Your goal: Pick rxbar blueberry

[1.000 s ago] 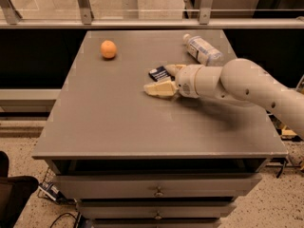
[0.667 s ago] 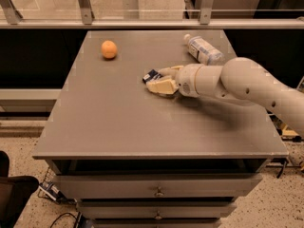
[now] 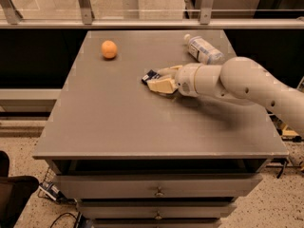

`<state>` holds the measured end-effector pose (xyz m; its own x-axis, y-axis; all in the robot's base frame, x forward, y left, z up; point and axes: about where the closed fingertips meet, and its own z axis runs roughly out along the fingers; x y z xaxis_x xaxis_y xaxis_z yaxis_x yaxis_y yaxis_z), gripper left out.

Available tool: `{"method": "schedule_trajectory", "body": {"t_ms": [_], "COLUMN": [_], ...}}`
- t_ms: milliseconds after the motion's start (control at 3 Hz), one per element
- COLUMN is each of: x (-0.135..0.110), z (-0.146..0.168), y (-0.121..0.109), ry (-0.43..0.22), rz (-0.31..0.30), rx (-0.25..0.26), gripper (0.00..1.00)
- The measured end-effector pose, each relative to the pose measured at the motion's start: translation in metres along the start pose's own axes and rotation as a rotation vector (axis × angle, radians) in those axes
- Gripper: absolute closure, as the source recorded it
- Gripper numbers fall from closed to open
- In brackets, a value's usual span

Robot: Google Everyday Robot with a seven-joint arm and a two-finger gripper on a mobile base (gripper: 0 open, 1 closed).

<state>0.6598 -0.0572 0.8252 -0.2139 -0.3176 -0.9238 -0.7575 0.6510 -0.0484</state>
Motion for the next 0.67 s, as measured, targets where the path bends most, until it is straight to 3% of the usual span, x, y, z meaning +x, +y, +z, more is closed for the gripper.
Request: {"method": "schedule_trajectory", "body": {"t_ms": [333,667], "x": [-0.003,-0.024], "z": [0.003,-0.007], "y": [0.001,-0.001], "ry": [0.008,0.043], "rz": [-0.006,-0.04], "rx": [-0.014,-0.025], "gripper": [1.0,1.0]}}
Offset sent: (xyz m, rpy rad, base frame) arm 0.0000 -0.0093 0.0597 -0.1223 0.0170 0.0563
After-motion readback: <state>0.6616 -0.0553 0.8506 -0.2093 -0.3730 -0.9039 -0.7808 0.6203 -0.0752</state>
